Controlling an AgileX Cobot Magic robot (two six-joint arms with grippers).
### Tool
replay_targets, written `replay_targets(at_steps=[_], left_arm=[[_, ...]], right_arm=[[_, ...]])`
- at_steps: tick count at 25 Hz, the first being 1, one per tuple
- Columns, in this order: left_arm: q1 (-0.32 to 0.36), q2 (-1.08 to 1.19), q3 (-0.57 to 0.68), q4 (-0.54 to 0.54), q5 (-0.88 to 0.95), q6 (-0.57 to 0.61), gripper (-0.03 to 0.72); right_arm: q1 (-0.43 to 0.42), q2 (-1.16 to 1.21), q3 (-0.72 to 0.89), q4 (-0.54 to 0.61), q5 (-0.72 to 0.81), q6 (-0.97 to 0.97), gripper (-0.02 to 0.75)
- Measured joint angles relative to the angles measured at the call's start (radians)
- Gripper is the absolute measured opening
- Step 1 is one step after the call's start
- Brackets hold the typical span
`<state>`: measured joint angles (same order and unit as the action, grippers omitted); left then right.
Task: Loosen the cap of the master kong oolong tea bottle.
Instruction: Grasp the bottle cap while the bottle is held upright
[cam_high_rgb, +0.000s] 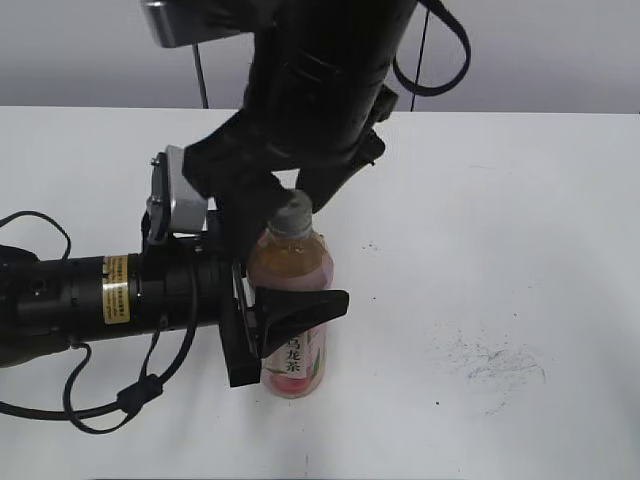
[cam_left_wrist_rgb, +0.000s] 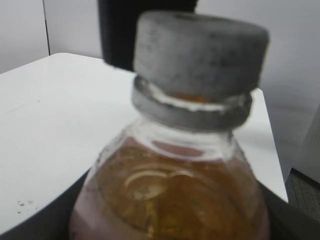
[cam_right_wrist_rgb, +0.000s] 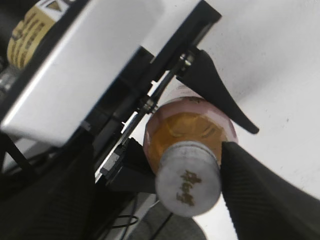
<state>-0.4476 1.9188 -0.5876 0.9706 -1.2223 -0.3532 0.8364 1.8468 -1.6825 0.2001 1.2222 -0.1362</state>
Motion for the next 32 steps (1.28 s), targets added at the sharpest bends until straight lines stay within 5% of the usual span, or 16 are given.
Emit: replay_targets(at_steps=[4, 11, 28, 32], left_arm=[[0.0, 0.0, 0.0, -0.002, 0.0, -0.001, 0.445], [0.0, 0.0, 0.0, -0.002, 0.0, -0.001, 0.445], [0.0, 0.0, 0.0, -0.002, 0.0, -0.001, 0.445], [0.0, 0.0, 0.0, -0.002, 0.0, -0.001, 0.445]], right_arm=[[0.0, 0.0, 0.0, -0.026, 0.001, 0.181, 0.557], [0.0, 0.0, 0.0, -0.034, 0.001, 0.215, 0.41], [0.0, -0.044, 0.042, -0.033, 0.001, 0.186, 0.391], [0.0, -0.044, 0.042, -0.045, 0.001, 0.183, 0.317]])
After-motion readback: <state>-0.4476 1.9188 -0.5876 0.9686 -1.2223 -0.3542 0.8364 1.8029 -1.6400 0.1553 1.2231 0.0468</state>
